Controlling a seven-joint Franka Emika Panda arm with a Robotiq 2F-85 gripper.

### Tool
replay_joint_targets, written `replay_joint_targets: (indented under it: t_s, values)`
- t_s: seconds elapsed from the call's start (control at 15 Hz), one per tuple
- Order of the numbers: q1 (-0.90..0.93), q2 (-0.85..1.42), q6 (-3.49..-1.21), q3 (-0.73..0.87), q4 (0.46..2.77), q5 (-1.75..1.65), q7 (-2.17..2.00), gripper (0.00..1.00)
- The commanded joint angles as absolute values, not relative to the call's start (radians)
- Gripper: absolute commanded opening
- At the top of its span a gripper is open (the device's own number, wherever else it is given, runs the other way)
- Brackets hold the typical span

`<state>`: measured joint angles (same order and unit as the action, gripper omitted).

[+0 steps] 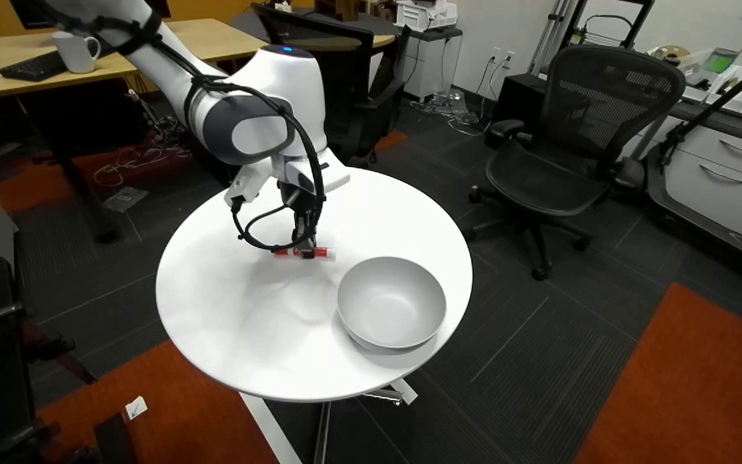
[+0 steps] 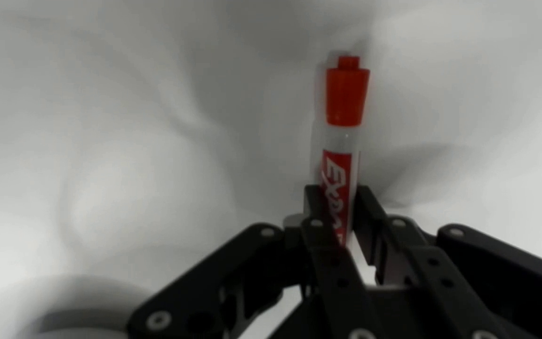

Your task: Remove the red marker from the grey bowl, place the marker back in the bowl then take it out of the bowl

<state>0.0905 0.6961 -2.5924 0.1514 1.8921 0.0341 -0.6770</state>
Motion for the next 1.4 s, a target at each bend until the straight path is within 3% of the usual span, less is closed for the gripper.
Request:
replay_joint_targets:
  t_s: [0.0, 0.73, 1.33]
  values:
    - [0.158, 0.637, -2.557, 0.22, 1.908, 0.023, -0.771, 0.05]
    - [0.14, 0.455, -2.58, 0.315, 1.931, -0.029, -0.98, 0.05]
    - [-0.001, 0.484, -2.477, 0.299, 1.853, -0.103, -0.794, 0.05]
